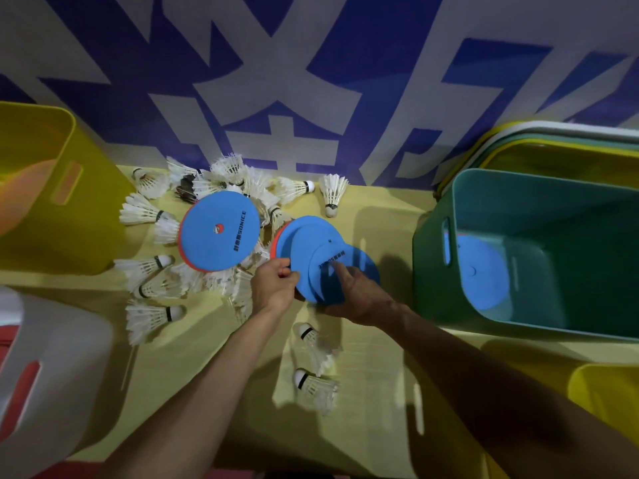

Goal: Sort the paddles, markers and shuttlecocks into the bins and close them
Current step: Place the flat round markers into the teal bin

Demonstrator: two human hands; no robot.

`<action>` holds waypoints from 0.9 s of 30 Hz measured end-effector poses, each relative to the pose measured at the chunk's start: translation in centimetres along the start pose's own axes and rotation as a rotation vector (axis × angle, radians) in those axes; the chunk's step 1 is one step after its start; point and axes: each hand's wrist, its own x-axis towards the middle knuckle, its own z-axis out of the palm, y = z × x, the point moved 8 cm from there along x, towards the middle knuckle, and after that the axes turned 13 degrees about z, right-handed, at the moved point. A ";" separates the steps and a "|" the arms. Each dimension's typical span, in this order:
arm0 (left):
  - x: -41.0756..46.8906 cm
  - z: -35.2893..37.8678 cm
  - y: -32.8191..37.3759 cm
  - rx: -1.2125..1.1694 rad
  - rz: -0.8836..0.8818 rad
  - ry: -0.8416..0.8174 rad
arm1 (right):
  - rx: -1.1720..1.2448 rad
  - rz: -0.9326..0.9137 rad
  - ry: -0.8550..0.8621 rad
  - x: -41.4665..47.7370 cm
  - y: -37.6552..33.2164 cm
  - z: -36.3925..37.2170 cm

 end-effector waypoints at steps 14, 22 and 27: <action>-3.5 -4.1 8.1 -0.208 0.157 0.144 | -0.139 -0.204 0.647 -9.1 -0.8 -14.4; -5.9 -4.1 14.0 -0.297 0.198 0.248 | 0.310 -0.301 0.935 -15.3 3.8 -22.4; -7.3 -1.6 17.1 -0.365 0.240 0.172 | 0.882 -0.167 0.893 -16.2 13.1 -24.7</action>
